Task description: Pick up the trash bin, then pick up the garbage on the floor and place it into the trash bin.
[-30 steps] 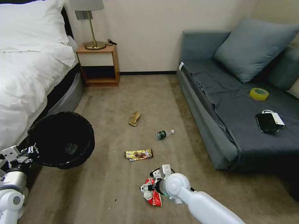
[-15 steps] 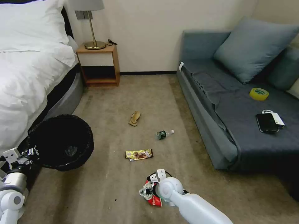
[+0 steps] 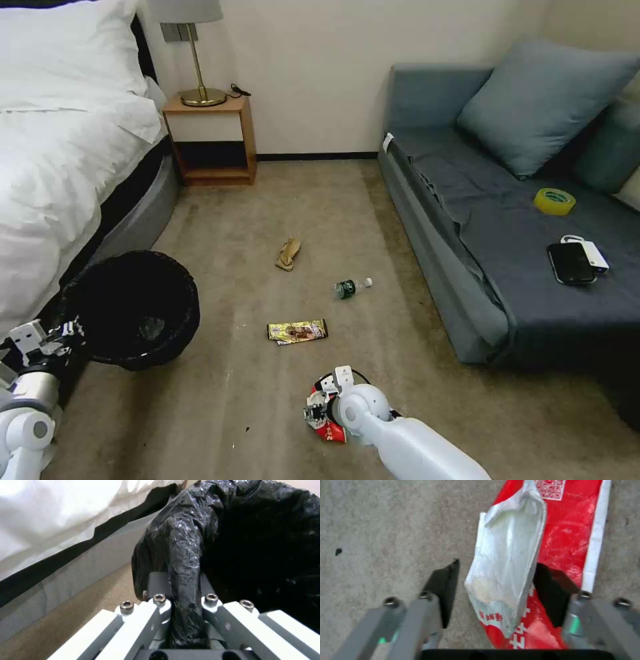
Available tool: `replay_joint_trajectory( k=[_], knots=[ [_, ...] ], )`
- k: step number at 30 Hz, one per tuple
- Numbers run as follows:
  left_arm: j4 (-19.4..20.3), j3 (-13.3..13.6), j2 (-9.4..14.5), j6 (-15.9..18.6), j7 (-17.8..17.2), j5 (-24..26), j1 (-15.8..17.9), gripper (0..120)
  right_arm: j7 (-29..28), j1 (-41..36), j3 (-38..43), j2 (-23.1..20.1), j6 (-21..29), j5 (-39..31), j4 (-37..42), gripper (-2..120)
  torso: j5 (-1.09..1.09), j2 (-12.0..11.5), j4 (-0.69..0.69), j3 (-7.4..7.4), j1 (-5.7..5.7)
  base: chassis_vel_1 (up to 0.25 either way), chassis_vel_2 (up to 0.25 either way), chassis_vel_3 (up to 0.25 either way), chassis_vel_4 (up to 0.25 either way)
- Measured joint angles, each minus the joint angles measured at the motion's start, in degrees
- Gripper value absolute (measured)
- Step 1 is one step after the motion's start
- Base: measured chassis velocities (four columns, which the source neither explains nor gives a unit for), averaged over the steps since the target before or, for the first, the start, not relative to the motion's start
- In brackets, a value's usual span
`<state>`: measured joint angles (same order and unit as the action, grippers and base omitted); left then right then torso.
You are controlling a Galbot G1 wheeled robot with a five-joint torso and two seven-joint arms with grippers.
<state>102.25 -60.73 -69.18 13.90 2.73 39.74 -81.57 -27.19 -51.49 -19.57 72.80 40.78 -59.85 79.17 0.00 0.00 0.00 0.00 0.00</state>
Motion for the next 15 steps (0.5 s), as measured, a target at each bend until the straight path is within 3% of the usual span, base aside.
replay_joint_trajectory(
  k=[2, 5, 15],
  knots=[
    [0.0, 0.0, 0.0, 0.0, 0.0, 0.0, 0.0, 4, 0.2, -0.1, 0.1, 0.0, -0.2, 0.3, -0.1, 49, 0.00, 0.0, 0.00, 0.00, 0.00, 0.000, 0.000, 0.000, 0.000],
    [0.2, 0.0, -0.1, 0.0, 0.0, -0.1, -0.2, 4, 0.4, -0.3, 0.2, 0.0, -0.5, 0.6, -0.2, 33, 0.00, 0.0, 0.00, 0.00, 0.00, 0.000, 0.000, 0.000, 0.000],
    [1.3, 0.4, -0.3, 0.1, 0.0, 0.0, -0.3, 4, 0.5, -0.3, 0.1, -0.2, -1.0, 1.1, -0.4, 0, 0.01, 0.0, 0.00, 0.00, 0.00, 0.000, 0.000, 0.000, 0.000]
  ],
)
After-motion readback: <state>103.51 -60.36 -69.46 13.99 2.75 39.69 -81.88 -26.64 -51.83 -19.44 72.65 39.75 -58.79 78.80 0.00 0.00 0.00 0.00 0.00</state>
